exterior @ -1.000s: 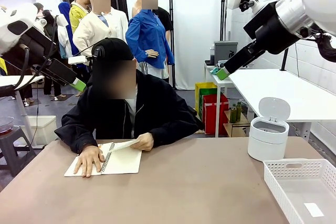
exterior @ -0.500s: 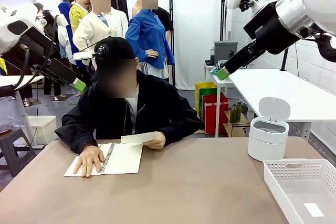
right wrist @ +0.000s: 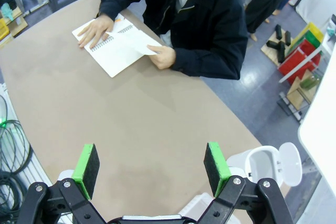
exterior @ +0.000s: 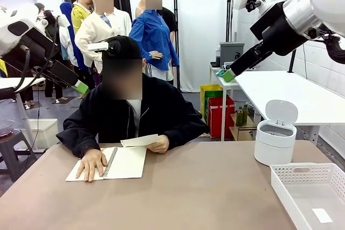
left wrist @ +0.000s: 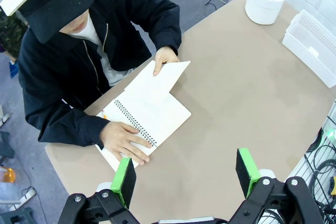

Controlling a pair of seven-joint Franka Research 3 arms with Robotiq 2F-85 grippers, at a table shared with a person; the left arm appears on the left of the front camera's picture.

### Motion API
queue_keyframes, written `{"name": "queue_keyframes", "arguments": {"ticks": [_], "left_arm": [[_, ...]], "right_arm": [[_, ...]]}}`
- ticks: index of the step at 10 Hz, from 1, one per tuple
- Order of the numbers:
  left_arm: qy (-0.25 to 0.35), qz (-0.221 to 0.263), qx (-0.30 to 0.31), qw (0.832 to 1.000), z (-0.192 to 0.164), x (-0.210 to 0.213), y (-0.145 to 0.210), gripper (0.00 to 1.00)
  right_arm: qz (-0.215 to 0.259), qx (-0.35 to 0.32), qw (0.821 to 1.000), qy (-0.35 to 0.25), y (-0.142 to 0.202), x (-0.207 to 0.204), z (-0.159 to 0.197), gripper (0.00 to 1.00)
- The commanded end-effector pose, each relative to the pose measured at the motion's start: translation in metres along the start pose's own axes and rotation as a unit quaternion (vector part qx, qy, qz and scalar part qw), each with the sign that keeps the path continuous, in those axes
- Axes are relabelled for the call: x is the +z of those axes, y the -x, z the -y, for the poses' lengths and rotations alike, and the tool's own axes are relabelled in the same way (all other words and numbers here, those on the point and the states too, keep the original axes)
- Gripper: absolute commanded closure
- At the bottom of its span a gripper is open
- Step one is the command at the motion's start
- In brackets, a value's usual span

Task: Sort the paper based on its condition.
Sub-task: If a person hands you a paper, place it in the Organizing basket , and if it's crumpled, put it in the Trash can.

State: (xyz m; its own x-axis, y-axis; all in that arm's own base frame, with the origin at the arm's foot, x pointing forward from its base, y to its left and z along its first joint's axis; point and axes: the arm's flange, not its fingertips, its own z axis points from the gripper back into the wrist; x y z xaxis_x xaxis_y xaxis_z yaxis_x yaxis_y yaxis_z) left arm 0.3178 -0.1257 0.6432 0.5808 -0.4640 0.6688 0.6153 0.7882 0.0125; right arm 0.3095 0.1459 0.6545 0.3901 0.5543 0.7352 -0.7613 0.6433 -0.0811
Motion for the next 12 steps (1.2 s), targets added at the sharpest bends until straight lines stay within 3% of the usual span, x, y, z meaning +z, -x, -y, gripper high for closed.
{"name": "queue_keyframes", "arguments": {"ticks": [1,12], "left_arm": [[0.000,0.001,0.000,1.000,-0.0001,0.0008,0.0001,0.00],[0.000,0.001,0.000,1.000,-0.0001,0.0008,0.0001,0.00]], "right_arm": [[-0.001,-0.002,1.000,-0.001,-0.0010,0.0004,0.0003,0.00],[-0.001,-0.002,1.000,-0.001,-0.0010,0.0004,0.0003,0.00]]}}
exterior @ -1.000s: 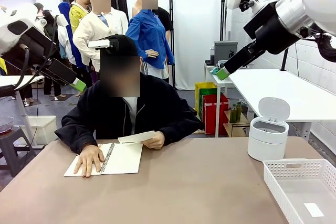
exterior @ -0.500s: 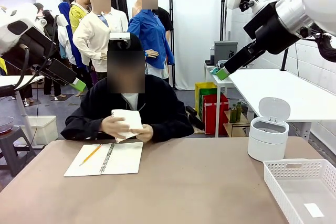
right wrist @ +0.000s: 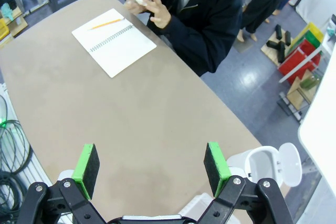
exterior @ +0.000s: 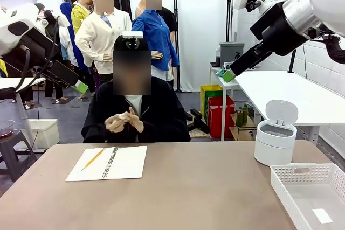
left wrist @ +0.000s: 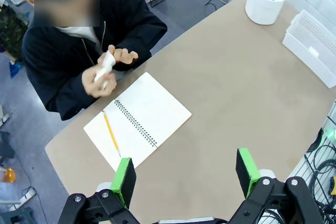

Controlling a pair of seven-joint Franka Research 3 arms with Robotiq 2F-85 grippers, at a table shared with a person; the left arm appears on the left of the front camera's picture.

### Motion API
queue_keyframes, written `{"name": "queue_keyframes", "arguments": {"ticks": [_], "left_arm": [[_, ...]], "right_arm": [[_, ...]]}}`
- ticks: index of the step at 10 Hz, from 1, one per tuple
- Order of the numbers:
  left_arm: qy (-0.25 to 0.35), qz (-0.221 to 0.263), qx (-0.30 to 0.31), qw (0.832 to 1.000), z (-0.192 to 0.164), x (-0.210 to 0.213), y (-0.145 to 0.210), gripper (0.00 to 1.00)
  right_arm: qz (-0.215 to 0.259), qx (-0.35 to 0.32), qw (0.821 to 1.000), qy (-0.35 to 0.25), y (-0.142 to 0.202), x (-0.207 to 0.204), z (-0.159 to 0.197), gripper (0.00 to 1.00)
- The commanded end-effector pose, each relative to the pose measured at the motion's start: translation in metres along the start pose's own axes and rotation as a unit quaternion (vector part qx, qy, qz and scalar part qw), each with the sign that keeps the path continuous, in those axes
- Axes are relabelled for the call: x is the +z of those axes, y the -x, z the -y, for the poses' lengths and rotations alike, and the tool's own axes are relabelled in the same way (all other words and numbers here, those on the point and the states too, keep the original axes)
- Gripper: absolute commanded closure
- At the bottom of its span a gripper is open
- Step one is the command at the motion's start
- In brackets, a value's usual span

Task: Sort the paper based on its condition.
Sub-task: If a person hands you a paper, place it in the Organizing basket , and if it's crumpled, put it in the Trash can.

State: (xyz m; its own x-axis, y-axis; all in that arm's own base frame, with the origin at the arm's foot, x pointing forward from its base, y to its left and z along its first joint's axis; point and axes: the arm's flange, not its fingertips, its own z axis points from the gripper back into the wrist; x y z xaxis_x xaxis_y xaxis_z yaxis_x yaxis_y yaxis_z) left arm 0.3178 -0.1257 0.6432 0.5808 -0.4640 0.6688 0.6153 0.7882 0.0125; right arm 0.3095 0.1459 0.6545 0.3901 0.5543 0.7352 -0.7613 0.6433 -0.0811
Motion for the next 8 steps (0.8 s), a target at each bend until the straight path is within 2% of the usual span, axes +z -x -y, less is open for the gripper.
{"name": "queue_keyframes", "arguments": {"ticks": [1,8], "left_arm": [[0.000,0.001,0.000,1.000,-0.0001,0.0008,0.0001,0.00],[0.000,0.001,0.000,1.000,-0.0001,0.0008,0.0001,0.00]], "right_arm": [[-0.001,-0.002,1.000,-0.001,-0.0010,0.0004,0.0003,0.00],[-0.001,-0.002,1.000,-0.001,-0.0010,0.0004,0.0003,0.00]]}}
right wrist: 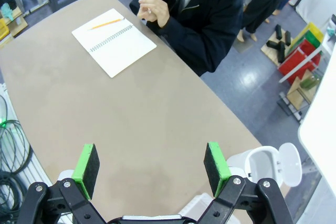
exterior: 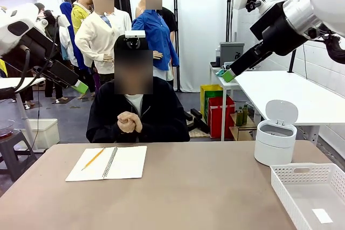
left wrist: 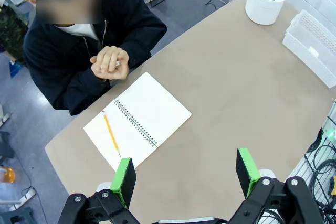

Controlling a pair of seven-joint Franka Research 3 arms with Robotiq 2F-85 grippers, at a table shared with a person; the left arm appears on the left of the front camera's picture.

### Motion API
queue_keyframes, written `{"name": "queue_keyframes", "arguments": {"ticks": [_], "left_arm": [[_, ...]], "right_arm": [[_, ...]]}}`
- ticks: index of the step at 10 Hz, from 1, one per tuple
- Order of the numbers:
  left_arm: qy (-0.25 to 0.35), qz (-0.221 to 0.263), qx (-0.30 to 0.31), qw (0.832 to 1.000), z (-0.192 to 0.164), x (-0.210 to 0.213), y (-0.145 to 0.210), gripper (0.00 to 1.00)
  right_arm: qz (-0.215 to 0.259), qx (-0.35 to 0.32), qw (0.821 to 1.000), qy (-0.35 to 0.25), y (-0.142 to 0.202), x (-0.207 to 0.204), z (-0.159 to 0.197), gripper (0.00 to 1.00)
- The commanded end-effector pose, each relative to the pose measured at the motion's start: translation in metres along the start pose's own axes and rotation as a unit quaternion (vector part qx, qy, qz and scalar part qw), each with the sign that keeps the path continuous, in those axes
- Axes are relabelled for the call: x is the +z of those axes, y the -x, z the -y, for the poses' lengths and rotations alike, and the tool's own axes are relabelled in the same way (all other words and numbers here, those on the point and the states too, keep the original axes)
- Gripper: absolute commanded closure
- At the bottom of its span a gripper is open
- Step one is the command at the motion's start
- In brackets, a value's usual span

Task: Sort the paper based on its condition.
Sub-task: If a person hands you a paper, place it in the Organizing basket , and if it's crumpled, put it in the Trash can.

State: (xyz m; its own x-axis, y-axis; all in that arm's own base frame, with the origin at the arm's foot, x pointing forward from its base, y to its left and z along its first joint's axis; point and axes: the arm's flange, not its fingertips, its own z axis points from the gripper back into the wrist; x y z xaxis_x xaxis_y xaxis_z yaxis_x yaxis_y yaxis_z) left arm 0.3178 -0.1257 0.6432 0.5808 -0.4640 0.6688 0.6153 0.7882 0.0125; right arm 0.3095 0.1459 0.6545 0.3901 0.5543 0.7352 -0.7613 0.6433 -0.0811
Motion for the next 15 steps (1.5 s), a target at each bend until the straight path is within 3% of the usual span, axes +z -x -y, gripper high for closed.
{"name": "queue_keyframes", "arguments": {"ticks": [1,15], "left_arm": [[0.000,0.001,0.000,1.000,-0.0001,0.0008,0.0001,0.00],[0.000,0.001,0.000,1.000,-0.0001,0.0008,0.0001,0.00]], "right_arm": [[-0.001,-0.002,1.000,-0.001,-0.0010,0.0004,0.0003,0.00],[-0.001,-0.002,1.000,-0.001,-0.0010,0.0004,0.0003,0.00]]}}
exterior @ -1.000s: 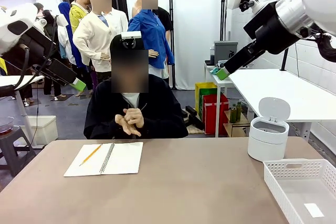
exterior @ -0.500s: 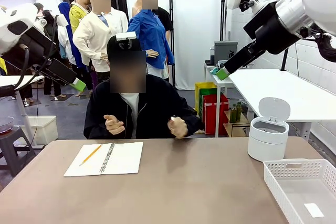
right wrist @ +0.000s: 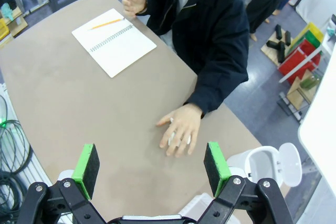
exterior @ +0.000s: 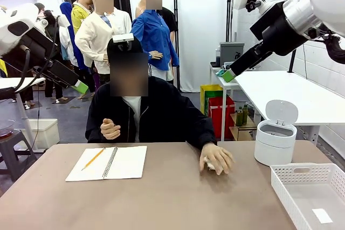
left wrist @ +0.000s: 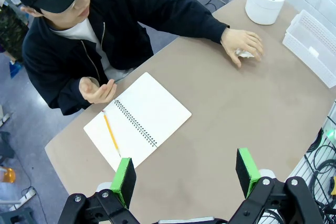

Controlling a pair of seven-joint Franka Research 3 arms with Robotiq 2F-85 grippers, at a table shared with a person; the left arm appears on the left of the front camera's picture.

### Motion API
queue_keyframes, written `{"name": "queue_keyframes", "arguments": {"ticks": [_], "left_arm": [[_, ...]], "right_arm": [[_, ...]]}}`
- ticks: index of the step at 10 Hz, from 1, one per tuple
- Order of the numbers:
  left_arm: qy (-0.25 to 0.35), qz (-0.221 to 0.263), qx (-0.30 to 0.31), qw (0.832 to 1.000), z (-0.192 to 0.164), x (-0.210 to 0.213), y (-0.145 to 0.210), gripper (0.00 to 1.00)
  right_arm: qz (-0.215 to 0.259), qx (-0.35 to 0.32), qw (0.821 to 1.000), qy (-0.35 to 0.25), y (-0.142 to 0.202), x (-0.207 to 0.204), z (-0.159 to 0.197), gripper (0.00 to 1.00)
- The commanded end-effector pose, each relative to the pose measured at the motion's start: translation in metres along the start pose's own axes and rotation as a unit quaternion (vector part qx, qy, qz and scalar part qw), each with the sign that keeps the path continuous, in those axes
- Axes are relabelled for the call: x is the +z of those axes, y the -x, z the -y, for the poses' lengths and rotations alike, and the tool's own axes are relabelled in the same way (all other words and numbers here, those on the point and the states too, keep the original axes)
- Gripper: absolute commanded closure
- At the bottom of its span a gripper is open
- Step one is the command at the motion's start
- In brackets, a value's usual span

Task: Sort the paper based on its condition.
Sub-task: If a person hands you a paper, place it in the Organizing basket , and if it's crumpled, put it in the Trash can.

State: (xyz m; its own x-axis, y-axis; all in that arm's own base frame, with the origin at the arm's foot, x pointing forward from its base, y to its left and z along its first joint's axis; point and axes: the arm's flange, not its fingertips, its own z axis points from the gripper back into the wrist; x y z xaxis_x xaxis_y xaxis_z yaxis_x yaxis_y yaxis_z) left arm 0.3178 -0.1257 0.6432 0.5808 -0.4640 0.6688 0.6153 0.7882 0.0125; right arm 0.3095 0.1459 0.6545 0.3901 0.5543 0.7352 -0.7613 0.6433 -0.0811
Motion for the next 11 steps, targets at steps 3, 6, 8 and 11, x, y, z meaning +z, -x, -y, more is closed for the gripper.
{"name": "queue_keyframes", "arguments": {"ticks": [3,6,8,11], "left_arm": [[0.000,0.001,0.000,1.000,0.000,0.001,0.000,0.00],[0.000,0.001,0.000,1.000,0.000,0.001,0.000,0.00],[0.000,0.001,0.000,1.000,0.000,0.001,0.000,0.00],[0.000,0.001,0.000,1.000,0.000,0.001,0.000,0.00]], "right_arm": [[-0.001,-0.002,1.000,-0.001,-0.001,0.000,0.000,0.00],[-0.001,-0.002,1.000,-0.001,-0.001,0.000,0.000,0.00],[0.000,0.000,1.000,0.000,0.000,0.000,0.000,0.00],[-0.135,-0.070,0.988,0.003,-0.005,-0.068,0.044,0.00]]}}
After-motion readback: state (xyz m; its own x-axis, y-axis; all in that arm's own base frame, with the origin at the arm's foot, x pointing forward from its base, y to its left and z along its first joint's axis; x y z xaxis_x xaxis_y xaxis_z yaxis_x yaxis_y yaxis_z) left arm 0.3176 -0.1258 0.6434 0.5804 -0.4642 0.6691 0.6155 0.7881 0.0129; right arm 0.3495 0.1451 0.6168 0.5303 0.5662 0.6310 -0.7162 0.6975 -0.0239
